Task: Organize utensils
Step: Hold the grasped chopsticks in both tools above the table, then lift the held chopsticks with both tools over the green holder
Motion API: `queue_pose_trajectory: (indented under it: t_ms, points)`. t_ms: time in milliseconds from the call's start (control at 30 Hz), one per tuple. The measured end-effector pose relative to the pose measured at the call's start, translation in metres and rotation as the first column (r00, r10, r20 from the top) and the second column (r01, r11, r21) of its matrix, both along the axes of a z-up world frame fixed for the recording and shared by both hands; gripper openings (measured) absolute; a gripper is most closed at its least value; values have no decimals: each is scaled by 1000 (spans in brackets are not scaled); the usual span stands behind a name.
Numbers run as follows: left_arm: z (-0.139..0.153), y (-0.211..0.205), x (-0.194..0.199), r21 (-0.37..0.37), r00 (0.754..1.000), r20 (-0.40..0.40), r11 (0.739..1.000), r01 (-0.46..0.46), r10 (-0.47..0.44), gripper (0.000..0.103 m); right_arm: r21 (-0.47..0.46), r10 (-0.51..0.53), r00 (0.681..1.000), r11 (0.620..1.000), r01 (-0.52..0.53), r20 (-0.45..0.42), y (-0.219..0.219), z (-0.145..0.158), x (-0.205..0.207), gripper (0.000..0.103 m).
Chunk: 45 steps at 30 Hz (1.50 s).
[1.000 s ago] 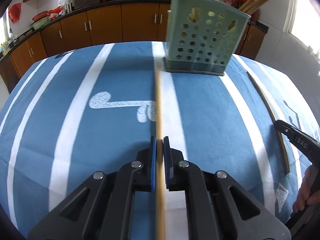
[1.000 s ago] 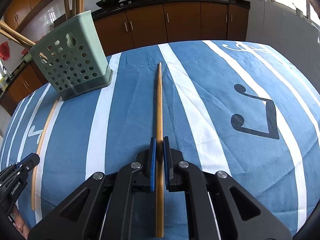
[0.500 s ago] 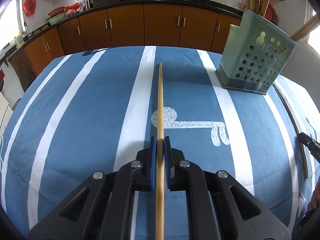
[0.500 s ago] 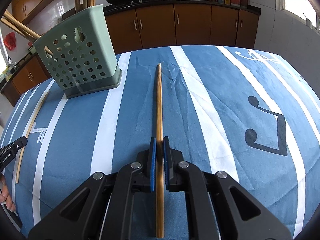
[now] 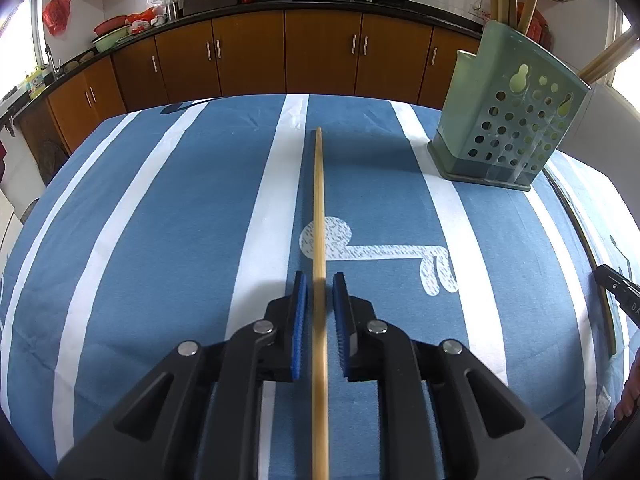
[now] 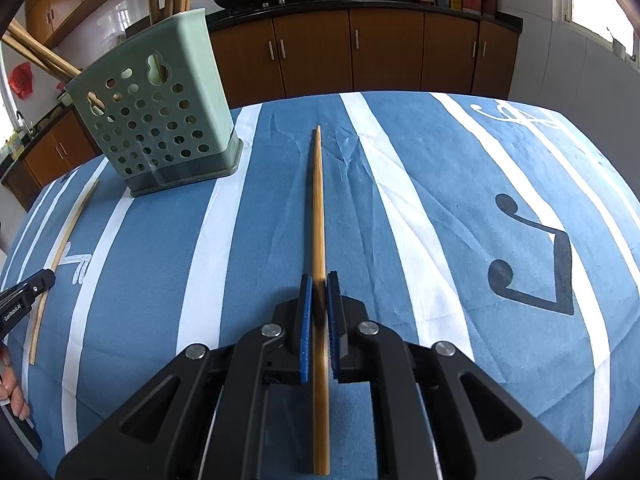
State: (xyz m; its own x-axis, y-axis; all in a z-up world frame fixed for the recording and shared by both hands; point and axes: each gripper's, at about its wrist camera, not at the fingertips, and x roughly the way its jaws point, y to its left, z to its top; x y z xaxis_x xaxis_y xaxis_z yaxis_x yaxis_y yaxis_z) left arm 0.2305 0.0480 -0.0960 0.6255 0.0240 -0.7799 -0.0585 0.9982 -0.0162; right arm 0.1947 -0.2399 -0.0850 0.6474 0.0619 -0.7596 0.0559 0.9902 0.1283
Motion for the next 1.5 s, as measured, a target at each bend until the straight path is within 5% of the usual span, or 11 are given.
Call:
queue_pose_trajectory:
  t_ms: [867,1233,1500]
  points:
    - [0,4,-1,-35,1000,3,999,0,0,16,-5,-1,1000,1000,1,0,1,1,-1,9]
    - [0,-4,-20,20,1000,-6,1000,16,-16,17,-2,22,1000,1000,-22,0,3,1,-15,8]
    - [1,-1,-29,-4,999,-13,1000,30,-30,8,20,11,1000,1000,-12,29,-4,8,-21,8]
